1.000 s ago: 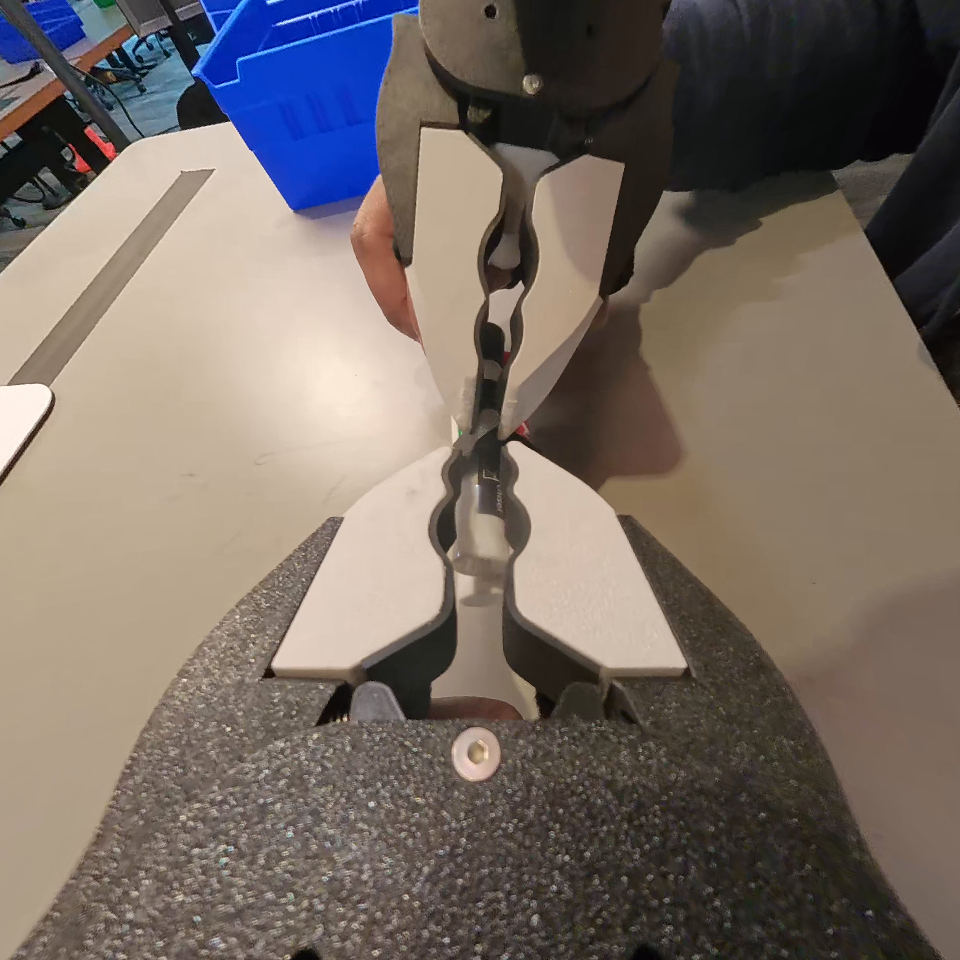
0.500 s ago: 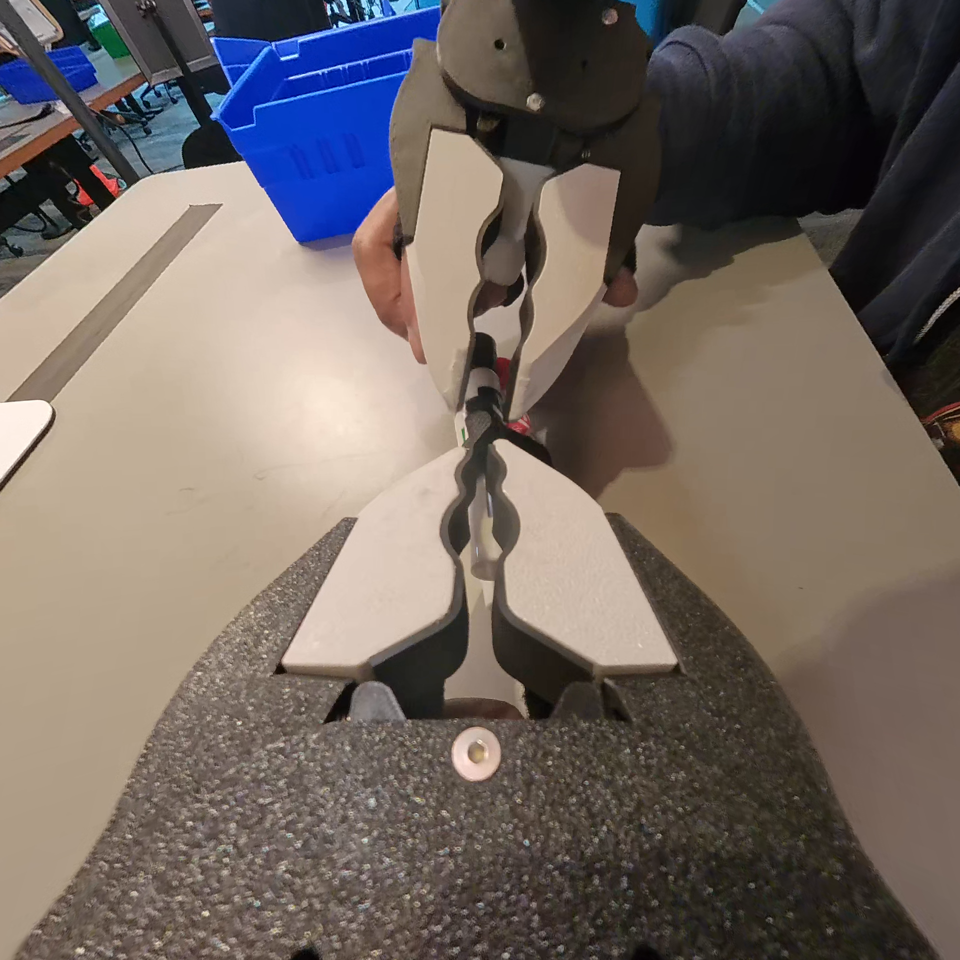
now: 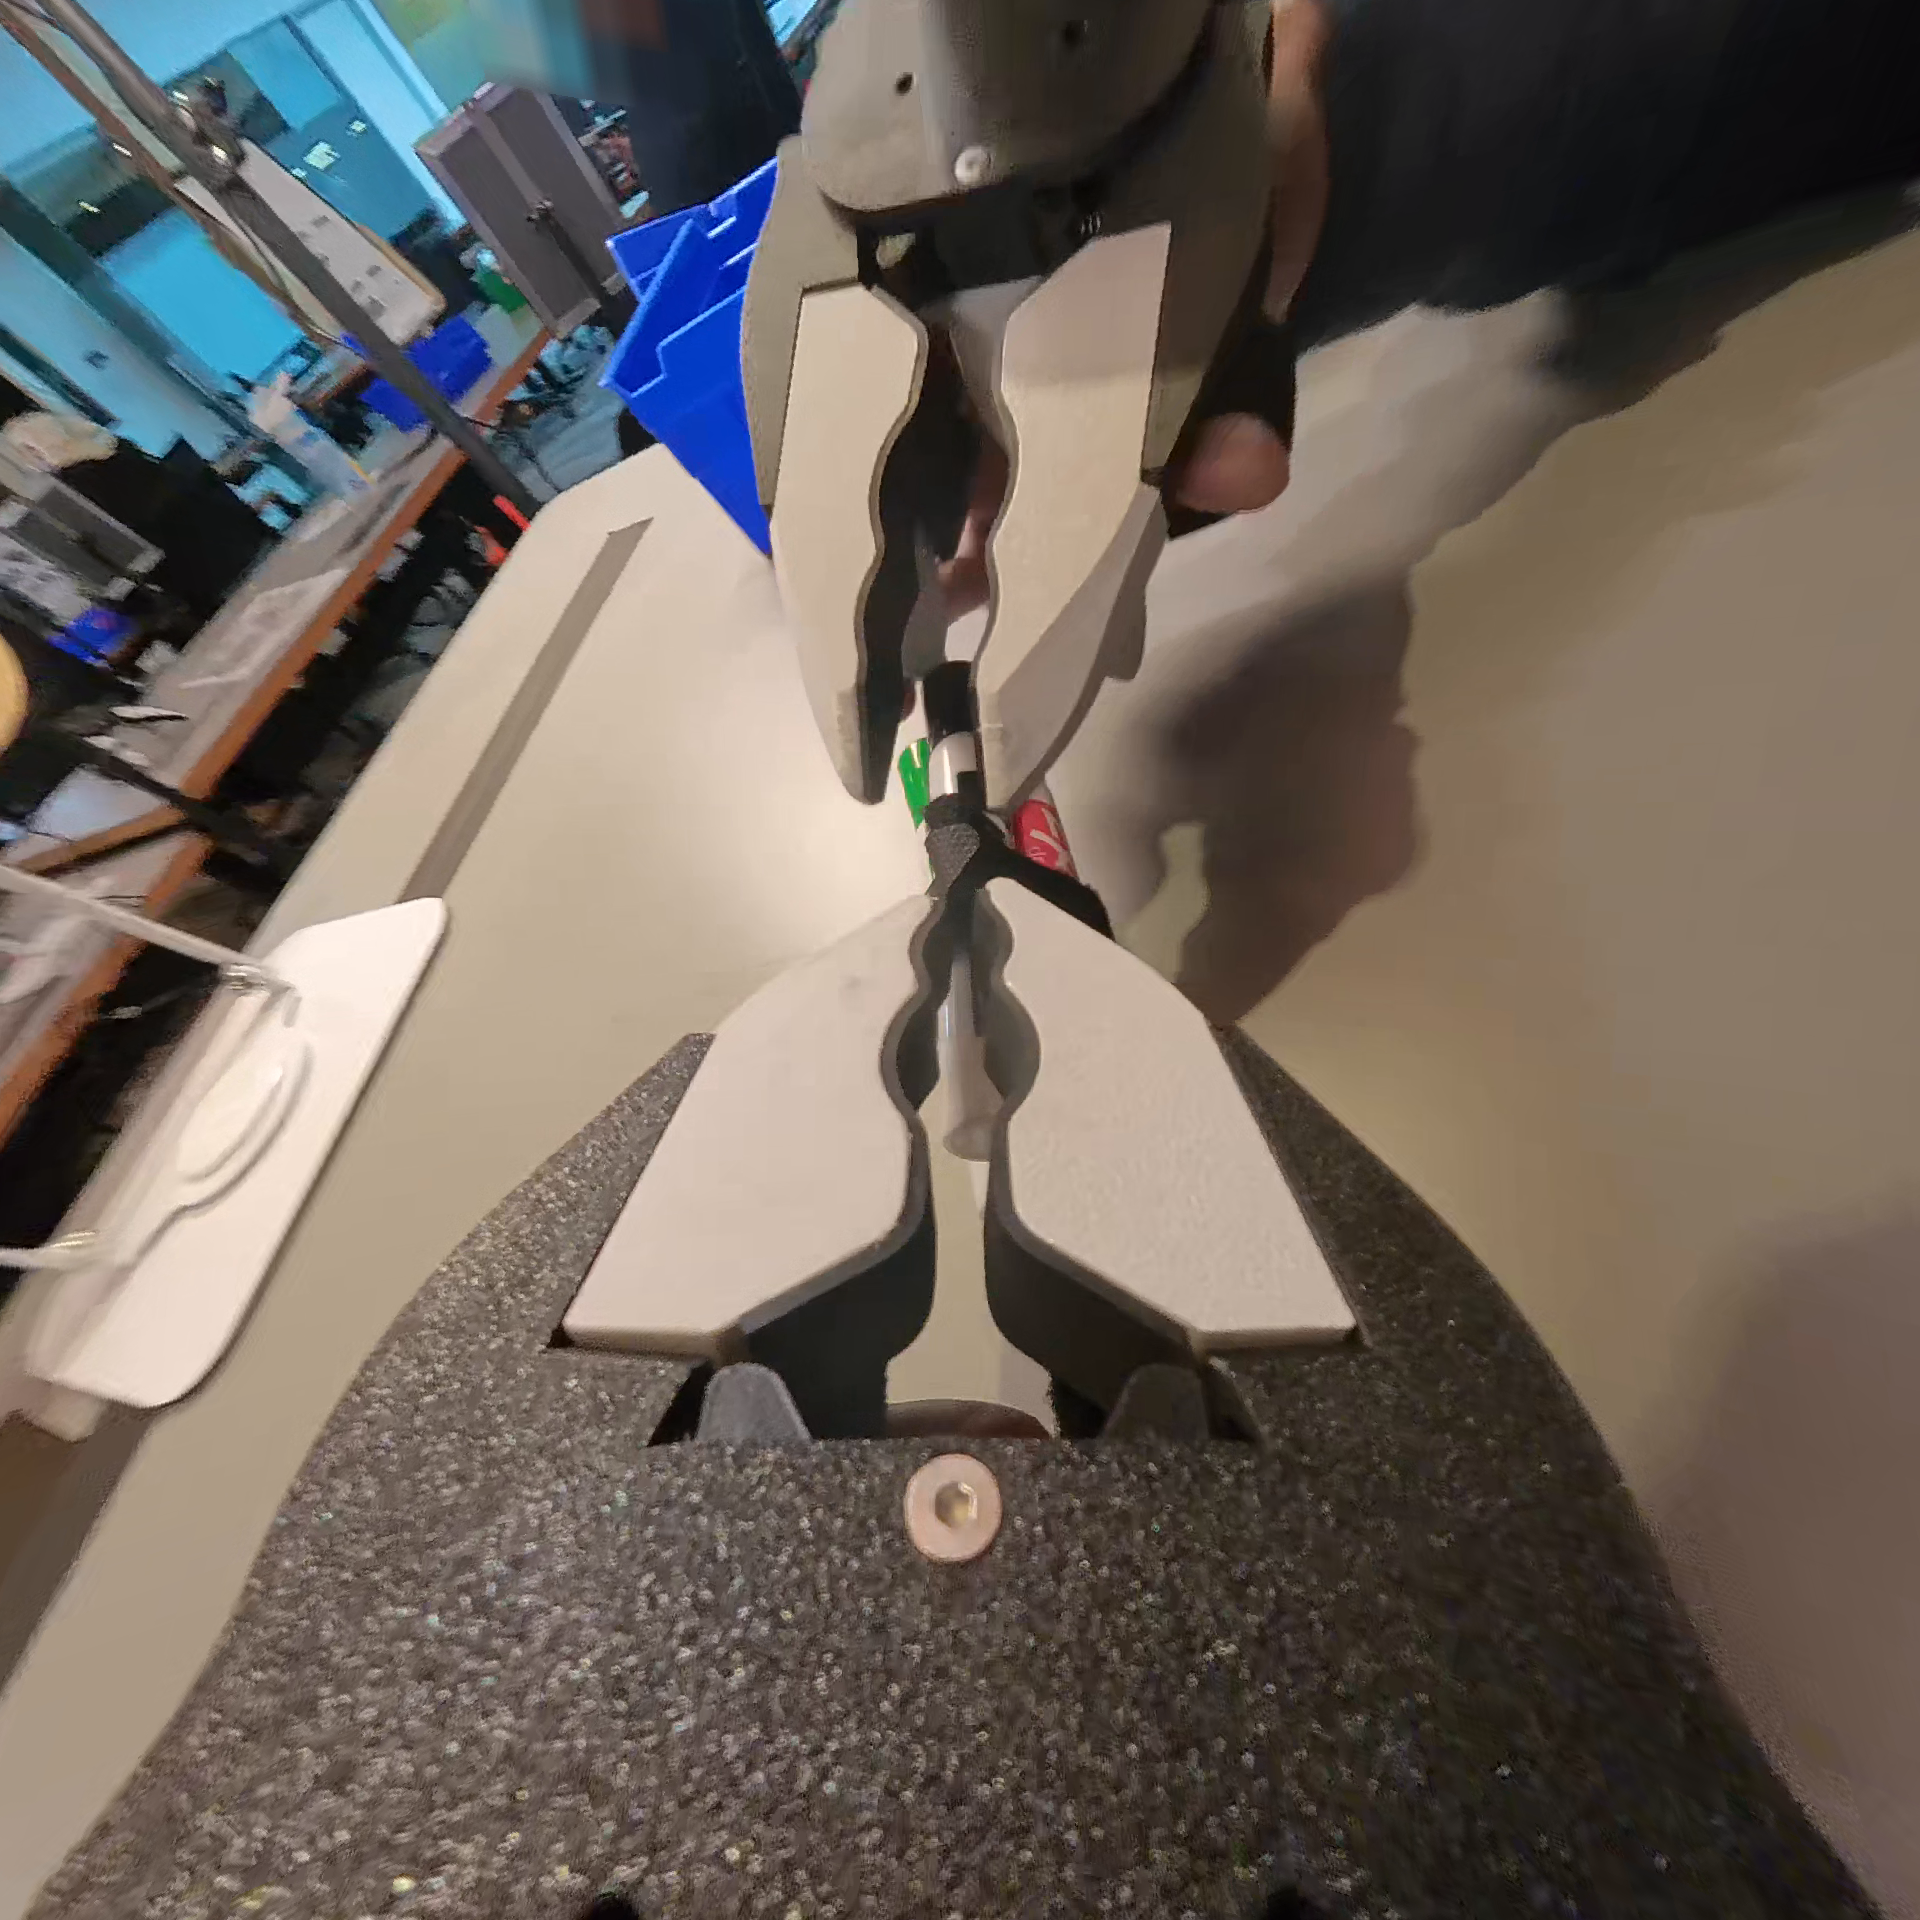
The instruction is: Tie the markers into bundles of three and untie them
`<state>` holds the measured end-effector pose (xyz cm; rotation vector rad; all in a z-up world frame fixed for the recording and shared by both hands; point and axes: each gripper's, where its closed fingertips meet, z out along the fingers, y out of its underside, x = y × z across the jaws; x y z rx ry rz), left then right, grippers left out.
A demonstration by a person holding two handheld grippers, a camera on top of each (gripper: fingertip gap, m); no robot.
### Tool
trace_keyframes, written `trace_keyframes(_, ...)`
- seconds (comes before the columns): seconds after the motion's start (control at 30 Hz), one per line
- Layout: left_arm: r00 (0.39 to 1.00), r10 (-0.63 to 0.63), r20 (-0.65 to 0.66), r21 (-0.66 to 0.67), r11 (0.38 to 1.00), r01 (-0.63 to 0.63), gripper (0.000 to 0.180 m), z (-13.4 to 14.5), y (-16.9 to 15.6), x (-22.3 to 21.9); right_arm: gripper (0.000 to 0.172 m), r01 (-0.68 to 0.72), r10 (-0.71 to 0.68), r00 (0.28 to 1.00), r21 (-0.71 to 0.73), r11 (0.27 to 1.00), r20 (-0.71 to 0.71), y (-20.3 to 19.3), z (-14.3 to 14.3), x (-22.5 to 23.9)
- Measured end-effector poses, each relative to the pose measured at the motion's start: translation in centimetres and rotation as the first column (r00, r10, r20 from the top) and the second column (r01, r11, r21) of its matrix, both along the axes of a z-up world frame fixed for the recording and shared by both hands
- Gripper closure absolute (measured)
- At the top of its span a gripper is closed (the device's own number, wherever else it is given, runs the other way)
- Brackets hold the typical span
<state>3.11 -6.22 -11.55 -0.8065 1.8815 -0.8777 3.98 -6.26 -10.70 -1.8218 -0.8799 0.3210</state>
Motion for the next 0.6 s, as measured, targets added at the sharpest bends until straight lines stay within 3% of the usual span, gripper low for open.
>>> trace_keyframes(0.3,0.988,0.098,0.118,0.25,0.96,-0.125,0.177,0.5,1.3,0.4,0.157,0.052,-0.052,0.999,0.015,0.999,0.004,-0.1,0.3,0.0)
trace_keyframes(0.6,0.975,0.114,0.189,0.411,0.893,-0.184,0.176,0.4,1.8,0.6,0.15,0.115,-0.115,0.992,0.009,0.993,-0.044,0.6,-0.2,-0.8)
